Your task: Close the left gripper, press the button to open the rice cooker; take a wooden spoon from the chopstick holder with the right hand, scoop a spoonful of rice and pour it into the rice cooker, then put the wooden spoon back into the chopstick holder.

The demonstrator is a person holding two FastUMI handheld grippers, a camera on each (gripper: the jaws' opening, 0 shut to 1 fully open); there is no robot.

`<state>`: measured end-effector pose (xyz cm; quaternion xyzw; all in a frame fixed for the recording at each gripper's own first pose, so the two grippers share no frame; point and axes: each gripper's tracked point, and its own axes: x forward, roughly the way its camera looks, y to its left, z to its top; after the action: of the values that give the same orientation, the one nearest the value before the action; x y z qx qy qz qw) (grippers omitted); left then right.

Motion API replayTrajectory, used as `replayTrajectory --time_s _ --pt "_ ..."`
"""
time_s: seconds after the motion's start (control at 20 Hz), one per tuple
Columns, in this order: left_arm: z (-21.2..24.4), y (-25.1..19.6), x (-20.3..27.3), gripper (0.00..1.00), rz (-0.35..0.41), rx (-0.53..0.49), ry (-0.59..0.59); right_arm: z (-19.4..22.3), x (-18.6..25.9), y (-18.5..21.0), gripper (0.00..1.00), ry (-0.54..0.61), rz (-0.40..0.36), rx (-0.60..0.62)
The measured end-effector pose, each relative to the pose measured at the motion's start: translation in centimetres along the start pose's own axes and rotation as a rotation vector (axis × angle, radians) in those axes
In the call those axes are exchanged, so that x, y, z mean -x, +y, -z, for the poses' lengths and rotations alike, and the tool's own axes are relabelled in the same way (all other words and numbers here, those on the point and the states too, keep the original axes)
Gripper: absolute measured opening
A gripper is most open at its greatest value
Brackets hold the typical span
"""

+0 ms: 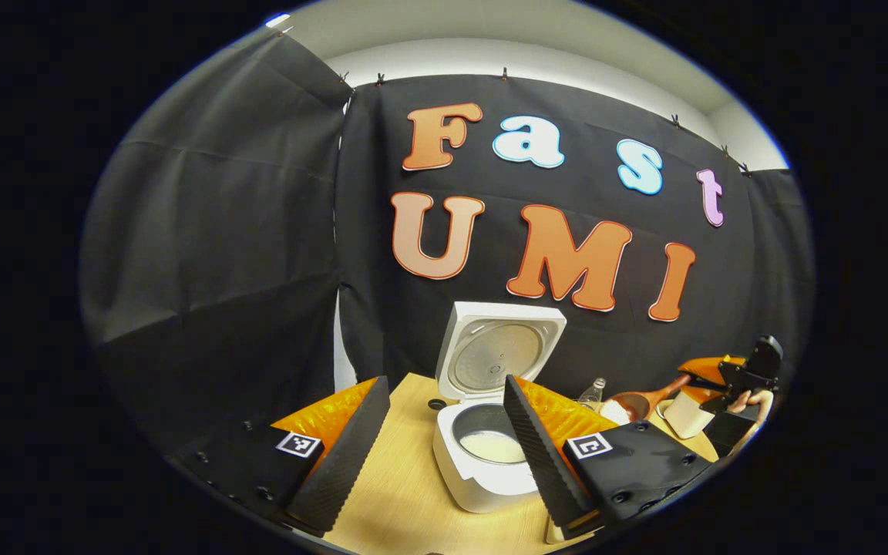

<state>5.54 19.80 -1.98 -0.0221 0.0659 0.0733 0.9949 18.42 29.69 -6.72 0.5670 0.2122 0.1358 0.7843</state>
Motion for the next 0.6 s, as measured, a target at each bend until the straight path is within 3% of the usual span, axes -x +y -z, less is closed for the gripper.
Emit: replayTrajectory --time_s 0.3,0.6 --pt "0.7 -0.3 -0.2 1.0 0.004 0.012 0.021 1.1 -5.1 3.6 0.09 -0.009 -0.015 0.115" --pt "0.6 1.0 0.3 1.0 -0.036 -0.006 0.017 2.6 -7.1 6.4 0.08 -0.031 -0.056 0.304"
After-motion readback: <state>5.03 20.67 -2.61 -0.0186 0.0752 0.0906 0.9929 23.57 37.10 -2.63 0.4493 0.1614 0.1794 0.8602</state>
